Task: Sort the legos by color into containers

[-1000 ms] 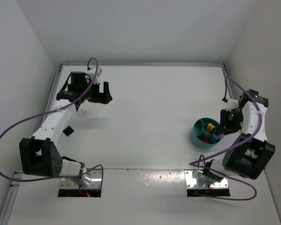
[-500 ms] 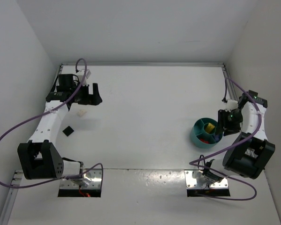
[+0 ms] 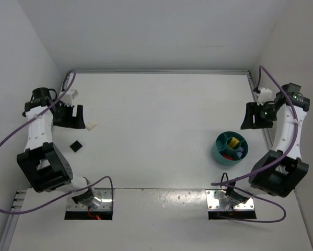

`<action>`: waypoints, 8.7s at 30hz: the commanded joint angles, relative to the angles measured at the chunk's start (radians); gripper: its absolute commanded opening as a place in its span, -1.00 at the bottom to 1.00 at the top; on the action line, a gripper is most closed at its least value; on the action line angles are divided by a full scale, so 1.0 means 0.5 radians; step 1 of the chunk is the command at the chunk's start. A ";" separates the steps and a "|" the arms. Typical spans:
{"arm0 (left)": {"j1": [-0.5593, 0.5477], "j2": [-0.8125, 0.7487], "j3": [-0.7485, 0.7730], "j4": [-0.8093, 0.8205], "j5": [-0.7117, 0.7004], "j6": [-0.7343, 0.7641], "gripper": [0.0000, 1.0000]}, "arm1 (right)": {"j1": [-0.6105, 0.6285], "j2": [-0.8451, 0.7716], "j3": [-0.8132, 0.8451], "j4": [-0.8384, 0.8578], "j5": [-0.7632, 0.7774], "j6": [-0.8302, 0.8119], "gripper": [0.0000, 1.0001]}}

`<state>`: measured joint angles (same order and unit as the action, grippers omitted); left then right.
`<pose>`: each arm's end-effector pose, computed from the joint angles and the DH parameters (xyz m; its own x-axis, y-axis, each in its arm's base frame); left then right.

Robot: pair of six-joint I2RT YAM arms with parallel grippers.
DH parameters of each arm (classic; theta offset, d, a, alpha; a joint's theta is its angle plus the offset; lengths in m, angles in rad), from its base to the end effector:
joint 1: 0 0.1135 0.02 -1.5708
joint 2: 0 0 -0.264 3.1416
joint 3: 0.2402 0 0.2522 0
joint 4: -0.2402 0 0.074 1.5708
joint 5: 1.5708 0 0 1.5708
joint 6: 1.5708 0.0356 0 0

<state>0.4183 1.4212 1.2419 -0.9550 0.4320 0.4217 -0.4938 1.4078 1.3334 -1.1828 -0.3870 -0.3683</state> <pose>0.2595 0.0990 0.2935 -0.8403 0.0332 -0.5410 0.1500 0.9734 -0.1731 0.2343 -0.1109 0.3139 -0.9025 0.1072 -0.4170 0.0123 0.9745 0.2239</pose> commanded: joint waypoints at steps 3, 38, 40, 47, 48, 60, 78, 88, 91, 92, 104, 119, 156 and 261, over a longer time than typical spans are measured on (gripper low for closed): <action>0.099 0.222 0.078 -0.136 -0.057 0.500 0.73 | 0.034 0.142 0.048 0.003 -0.303 -0.067 0.26; -0.410 1.229 0.342 0.465 -0.437 0.371 -0.16 | 0.147 0.102 -0.075 0.016 -0.471 -0.046 0.58; -0.410 1.208 0.318 0.465 -0.438 0.371 -0.36 | 0.168 0.148 -0.038 -0.003 -0.524 -0.046 0.58; -0.453 0.855 0.207 0.401 0.030 0.515 -0.55 | 0.474 0.552 0.213 -0.141 -1.228 0.153 0.58; -0.453 0.709 0.189 0.376 0.114 0.534 -0.55 | 0.521 0.595 0.232 -0.141 -1.266 0.172 0.58; -1.453 -0.029 0.130 0.498 0.541 0.114 -0.55 | 1.211 0.958 0.389 0.249 -1.793 0.724 0.58; -2.107 0.084 0.354 0.683 0.308 -0.218 -0.55 | 1.702 1.093 0.545 0.424 -1.880 0.973 0.58; -2.186 0.066 0.296 0.726 0.265 -0.264 -0.55 | 1.782 1.151 0.567 0.500 -1.858 1.034 0.05; -2.208 0.066 0.296 0.744 0.265 -0.264 -0.55 | 1.800 1.151 0.567 0.519 -1.877 1.034 -0.16; -2.208 0.048 0.278 0.744 0.265 -0.264 -0.55 | 1.801 1.151 0.567 0.540 -1.895 1.052 -0.20; -2.229 0.029 0.259 0.744 0.100 -0.303 0.20 | 1.727 1.105 0.548 0.507 -1.810 0.970 -1.00; -1.588 -0.044 0.324 0.241 0.612 -0.037 0.98 | 0.872 0.891 0.868 -0.439 -0.378 -0.391 -1.00; -1.312 0.057 0.096 0.174 1.121 0.013 0.98 | 0.543 0.507 0.103 -0.439 0.477 -1.558 -1.00; -0.014 0.616 -0.514 0.483 -0.085 0.844 -0.25 | 1.306 0.501 -0.047 0.883 -1.158 0.429 0.66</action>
<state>0.4854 1.7329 1.0149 -0.6868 0.2237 0.8772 0.1097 1.6928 1.3144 -0.8513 -0.8410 -0.2535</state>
